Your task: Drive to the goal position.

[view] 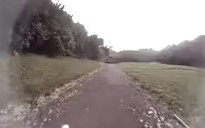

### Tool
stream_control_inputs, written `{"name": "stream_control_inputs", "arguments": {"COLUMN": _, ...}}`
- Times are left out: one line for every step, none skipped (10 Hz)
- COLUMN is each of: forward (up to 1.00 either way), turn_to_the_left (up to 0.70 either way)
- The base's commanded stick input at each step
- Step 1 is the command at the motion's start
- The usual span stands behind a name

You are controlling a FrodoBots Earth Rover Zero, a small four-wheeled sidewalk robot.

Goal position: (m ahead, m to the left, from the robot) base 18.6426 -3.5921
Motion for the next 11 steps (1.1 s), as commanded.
{"name": "stream_control_inputs", "arguments": {"forward": 0.85, "turn_to_the_left": 0.0}}
{"name": "stream_control_inputs", "arguments": {"forward": 0.85, "turn_to_the_left": 0.0}}
{"name": "stream_control_inputs", "arguments": {"forward": 0.85, "turn_to_the_left": 0.0}}
{"name": "stream_control_inputs", "arguments": {"forward": 0.85, "turn_to_the_left": 0.0}}
{"name": "stream_control_inputs", "arguments": {"forward": 0.85, "turn_to_the_left": 0.0}}
{"name": "stream_control_inputs", "arguments": {"forward": 0.85, "turn_to_the_left": 0.0}}
{"name": "stream_control_inputs", "arguments": {"forward": 0.85, "turn_to_the_left": 0.0}}
{"name": "stream_control_inputs", "arguments": {"forward": 0.85, "turn_to_the_left": 0.0}}
{"name": "stream_control_inputs", "arguments": {"forward": 0.85, "turn_to_the_left": 0.0}}
{"name": "stream_control_inputs", "arguments": {"forward": 0.85, "turn_to_the_left": 0.0}}
{"name": "stream_control_inputs", "arguments": {"forward": 0.85, "turn_to_the_left": 0.0}}
